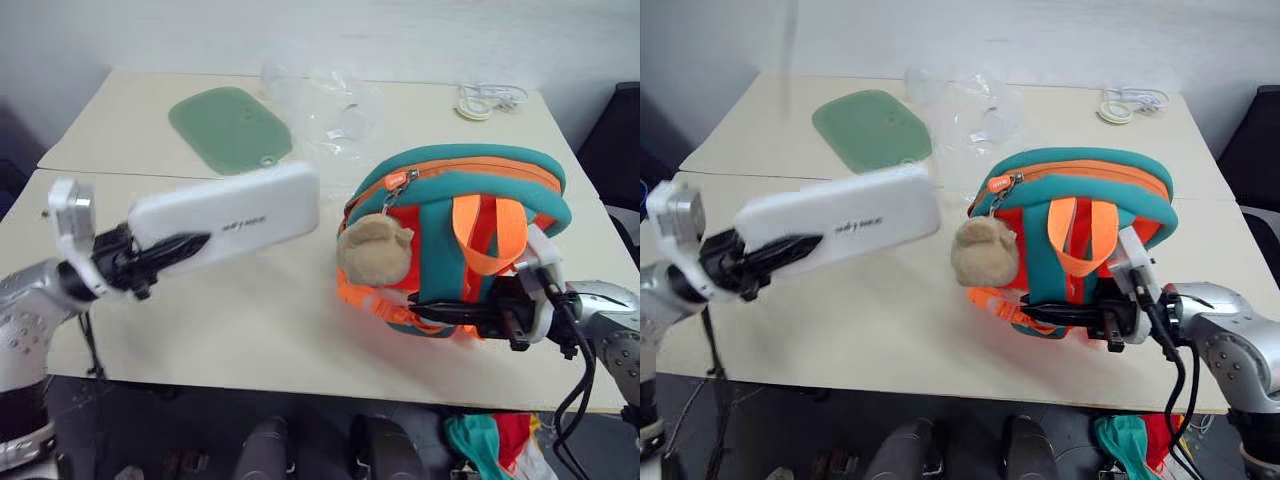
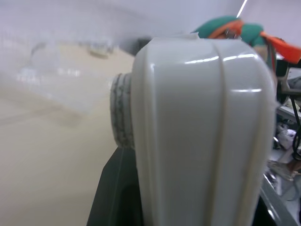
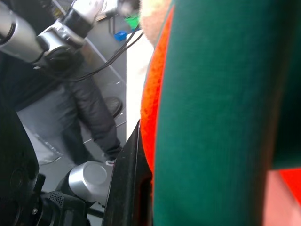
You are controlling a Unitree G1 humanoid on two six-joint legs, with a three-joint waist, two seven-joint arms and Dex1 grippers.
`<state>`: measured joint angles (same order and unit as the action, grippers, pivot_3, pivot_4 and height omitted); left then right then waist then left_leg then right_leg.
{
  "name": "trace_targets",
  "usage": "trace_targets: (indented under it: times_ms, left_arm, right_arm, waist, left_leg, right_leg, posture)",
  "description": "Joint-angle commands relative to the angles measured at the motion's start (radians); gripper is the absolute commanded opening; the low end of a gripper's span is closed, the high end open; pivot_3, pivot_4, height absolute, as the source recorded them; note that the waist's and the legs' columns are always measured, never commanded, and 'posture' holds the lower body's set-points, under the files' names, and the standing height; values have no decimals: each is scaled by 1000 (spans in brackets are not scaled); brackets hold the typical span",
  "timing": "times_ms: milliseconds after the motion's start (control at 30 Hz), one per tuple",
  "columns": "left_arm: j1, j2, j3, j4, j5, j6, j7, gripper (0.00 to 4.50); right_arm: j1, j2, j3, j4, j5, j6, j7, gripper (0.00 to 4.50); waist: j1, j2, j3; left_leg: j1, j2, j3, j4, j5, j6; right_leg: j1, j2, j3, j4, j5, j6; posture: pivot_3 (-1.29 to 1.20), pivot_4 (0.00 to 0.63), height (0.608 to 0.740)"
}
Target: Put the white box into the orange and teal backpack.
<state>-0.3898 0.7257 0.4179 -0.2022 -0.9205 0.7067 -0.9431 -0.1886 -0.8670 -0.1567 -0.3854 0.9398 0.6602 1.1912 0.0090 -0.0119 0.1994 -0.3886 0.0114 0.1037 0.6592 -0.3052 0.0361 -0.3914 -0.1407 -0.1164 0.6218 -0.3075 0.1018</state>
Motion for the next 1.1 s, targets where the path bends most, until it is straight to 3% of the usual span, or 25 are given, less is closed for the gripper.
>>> trace_targets:
  times_ms: [33, 200, 467, 600, 767, 1100]
  left_arm:
    - [-49, -23, -59, -40, 36, -59, 9, 1192]
    - [-93, -20, -155, -26, 72, -91, -81, 1192]
    - [-101, -3, -197, 12, 102, -145, -194, 1192]
    - [-105, 22, -283, -1, 228, -289, -288, 1192]
    - [-216, 1, -418, 26, 338, -307, -276, 1192]
    - [-593, -275, -630, 402, 579, -274, -112, 1192]
  right_arm:
    - [12, -7, 5, -7, -20, -10, 30, 98]
    - [10, 6, 6, -4, -36, -14, 23, 98]
    - [-9, 46, 14, -3, -67, -22, -10, 98]
    - [-21, 64, 19, 0, -81, -23, -25, 98]
    - [-31, 75, 25, 3, -89, -23, -30, 98]
    - [-60, 71, 49, 26, -104, -25, -3, 98]
  waist:
    - [-1, 0, 0]
    - [-7, 0, 0]
    - [-4, 0, 0]
    - [-5, 0, 0]
    - [1, 0, 0]
    - [18, -1, 0]
  left_leg:
    - [0, 0, 1, 0, 0, 0]
    - [0, 3, 3, 1, 0, 0]
    - [-1, 3, 3, 5, 0, 1]
    - [-1, 3, 2, 5, 0, 0]
    - [-1, 3, 3, 6, 0, 1]
    - [-2, 1, 3, 7, 1, 3]
  right_leg:
    - [0, 1, 0, 0, 0, 0]
    - [0, 7, 2, 1, 0, 0]
    - [0, 7, 2, -1, 0, 1]
    - [0, 7, 3, 0, 0, 1]
    - [0, 7, 2, 0, 0, 1]
    - [0, 11, 0, 2, 1, 1]
  posture:
    - [0, 150, 740]
    - [0, 150, 740]
    - [0, 150, 740]
    - [0, 150, 740]
    - [0, 150, 740]
    - [0, 150, 740]
